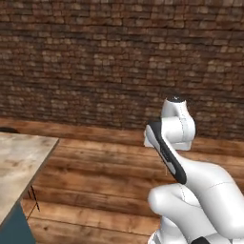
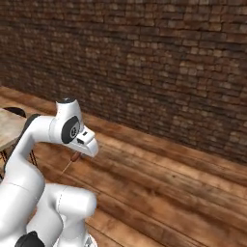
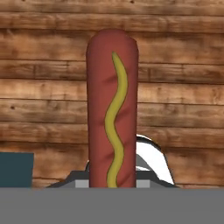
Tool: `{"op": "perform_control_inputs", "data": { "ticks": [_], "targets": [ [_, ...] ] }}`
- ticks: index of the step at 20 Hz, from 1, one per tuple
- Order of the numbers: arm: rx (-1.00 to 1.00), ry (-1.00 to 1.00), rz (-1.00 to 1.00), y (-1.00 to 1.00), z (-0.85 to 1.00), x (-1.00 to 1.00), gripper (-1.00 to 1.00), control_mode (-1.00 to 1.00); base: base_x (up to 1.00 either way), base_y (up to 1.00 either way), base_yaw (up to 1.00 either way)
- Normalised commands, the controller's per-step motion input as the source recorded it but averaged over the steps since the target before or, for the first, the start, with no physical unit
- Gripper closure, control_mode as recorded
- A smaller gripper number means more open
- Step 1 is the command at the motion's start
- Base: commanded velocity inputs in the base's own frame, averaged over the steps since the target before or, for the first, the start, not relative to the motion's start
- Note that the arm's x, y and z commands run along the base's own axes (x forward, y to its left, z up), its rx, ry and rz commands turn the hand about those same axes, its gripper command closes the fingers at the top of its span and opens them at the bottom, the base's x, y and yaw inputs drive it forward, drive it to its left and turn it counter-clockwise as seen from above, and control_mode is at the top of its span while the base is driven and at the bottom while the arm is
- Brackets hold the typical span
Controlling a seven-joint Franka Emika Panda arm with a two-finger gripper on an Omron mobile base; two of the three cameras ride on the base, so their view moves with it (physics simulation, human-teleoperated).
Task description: Place the cold items (carrot and sweet potato) from the fridge in one tupperware on the dining counter. Place the warm items (kebab skewer and hot dog) in the stove area in another tupperware.
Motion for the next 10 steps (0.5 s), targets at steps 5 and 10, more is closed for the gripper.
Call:
{"op": "perform_control_inputs", "data": {
  "ticks": [5, 10],
  "targets": [
    [0.0, 0.0, 0.0, 0.0, 0.0, 0.0, 1.0, 1.0, 1.0, -0.62, 0.34],
    [0.0, 0.0, 0.0, 0.0, 0.0, 0.0, 1.0, 1.0, 1.0, -0.52, 0.47]
  ]
}}
